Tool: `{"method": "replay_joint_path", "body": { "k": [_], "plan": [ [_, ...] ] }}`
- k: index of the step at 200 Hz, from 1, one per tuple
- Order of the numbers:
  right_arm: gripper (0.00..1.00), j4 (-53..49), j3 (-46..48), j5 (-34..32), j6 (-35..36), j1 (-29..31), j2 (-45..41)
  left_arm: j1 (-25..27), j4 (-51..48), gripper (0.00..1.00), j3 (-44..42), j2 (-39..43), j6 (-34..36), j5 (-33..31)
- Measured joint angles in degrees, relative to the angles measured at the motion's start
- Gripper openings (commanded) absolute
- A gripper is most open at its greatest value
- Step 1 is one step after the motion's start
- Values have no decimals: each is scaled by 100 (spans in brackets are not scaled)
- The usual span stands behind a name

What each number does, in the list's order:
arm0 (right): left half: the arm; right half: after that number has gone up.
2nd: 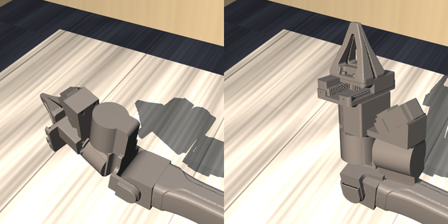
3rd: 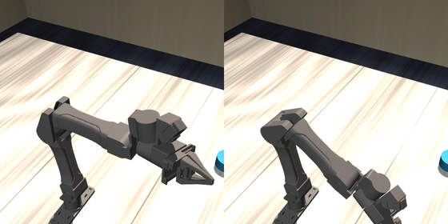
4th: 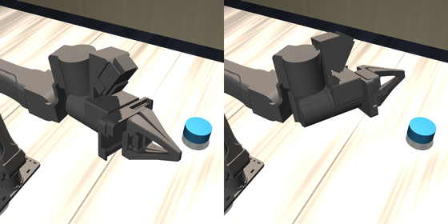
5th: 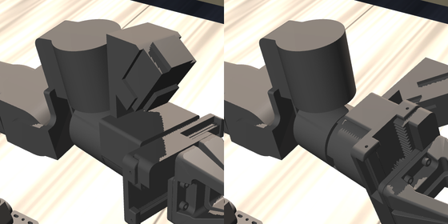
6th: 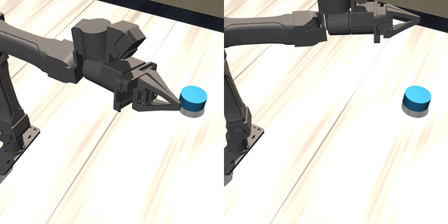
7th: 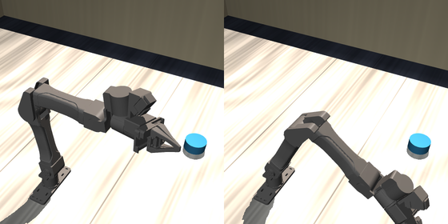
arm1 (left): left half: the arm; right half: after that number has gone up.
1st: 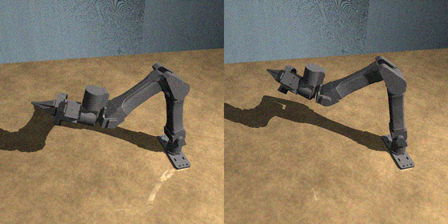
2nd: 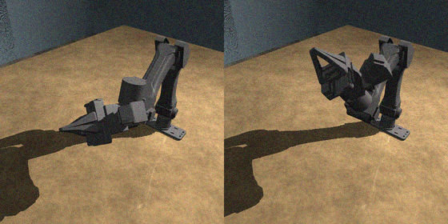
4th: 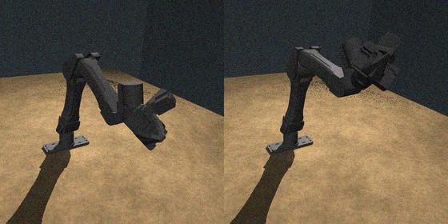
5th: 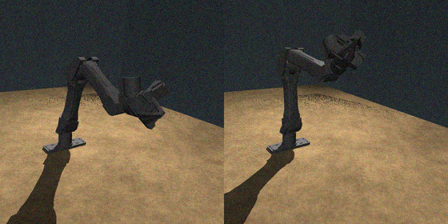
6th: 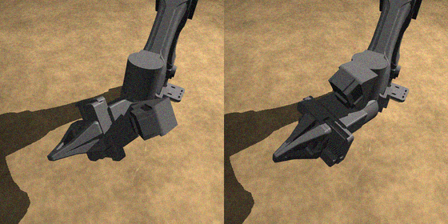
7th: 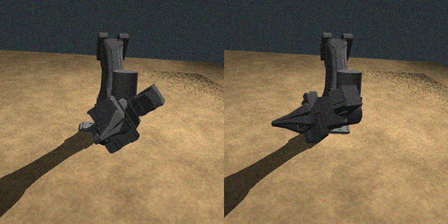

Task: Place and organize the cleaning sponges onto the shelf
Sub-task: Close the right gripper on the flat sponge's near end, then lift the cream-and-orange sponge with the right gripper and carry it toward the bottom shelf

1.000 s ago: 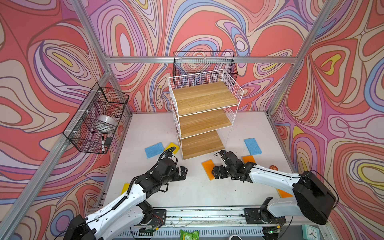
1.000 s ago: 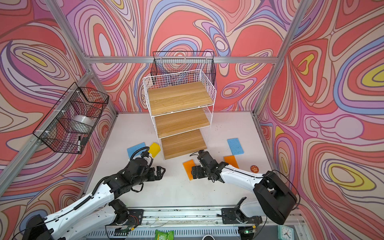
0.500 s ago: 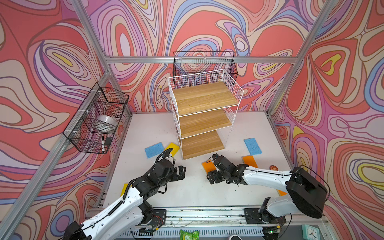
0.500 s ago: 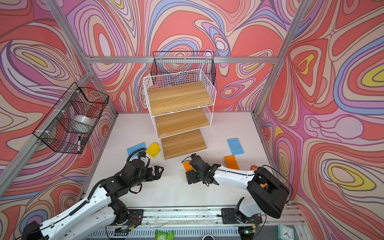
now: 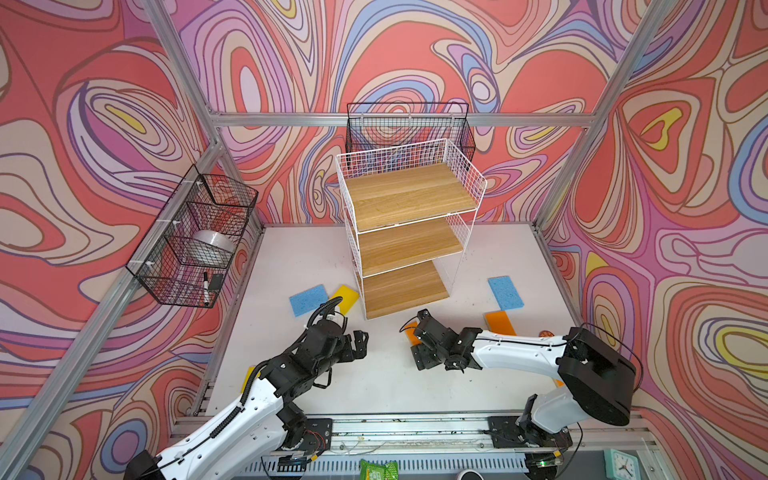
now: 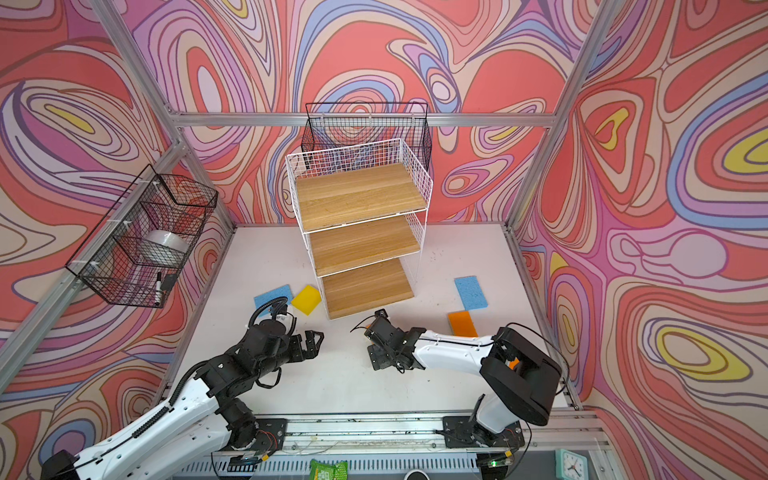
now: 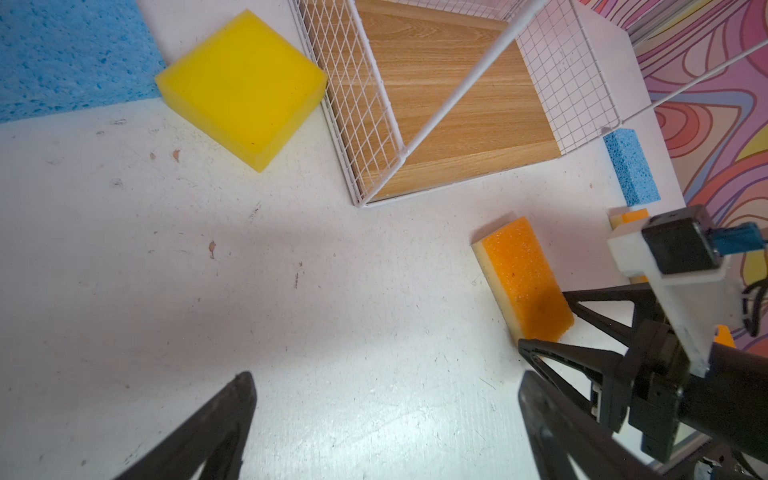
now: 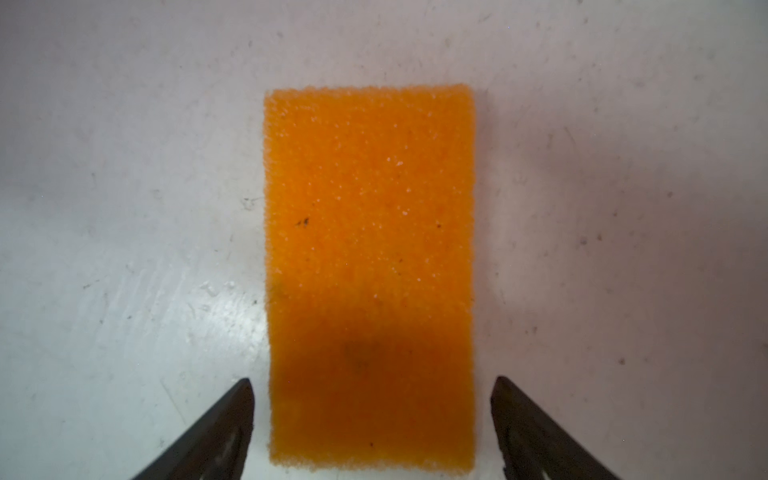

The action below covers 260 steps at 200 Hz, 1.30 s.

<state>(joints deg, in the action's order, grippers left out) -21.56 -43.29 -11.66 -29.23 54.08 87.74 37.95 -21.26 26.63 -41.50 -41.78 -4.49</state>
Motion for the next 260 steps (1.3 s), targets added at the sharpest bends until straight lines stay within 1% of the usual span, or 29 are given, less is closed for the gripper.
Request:
{"method": "replay_joint_path", "body": {
  "k": [16, 39, 74, 151, 182, 215, 237, 260],
  "plan": [
    [75, -17, 0, -57, -31, 0, 2, -11, 2, 100, 0, 0, -7, -7],
    [70, -83, -35, -138, -98, 0, 39, -17, 9, 100, 0, -13, -44, -4],
    [56, -142, -151, -249, -203, 0, 109, -39, 15, 100, 0, -57, -48, 22],
    [55, -125, -184, -225, -245, 0, 11, -251, 0, 100, 0, 208, -109, 188],
    [55, 144, -184, -190, -273, 0, -188, -431, -39, 100, 0, 365, -138, 299],
    [55, 485, -225, -190, -282, 0, -219, -529, -221, 100, 0, 549, -138, 345],
    [56, 634, -422, -232, -278, 0, -118, -544, -367, 100, 0, 721, -138, 348],
    [56, 905, -761, -269, -273, 0, 192, -544, -518, 100, 0, 890, -138, 343]
  ]
}}
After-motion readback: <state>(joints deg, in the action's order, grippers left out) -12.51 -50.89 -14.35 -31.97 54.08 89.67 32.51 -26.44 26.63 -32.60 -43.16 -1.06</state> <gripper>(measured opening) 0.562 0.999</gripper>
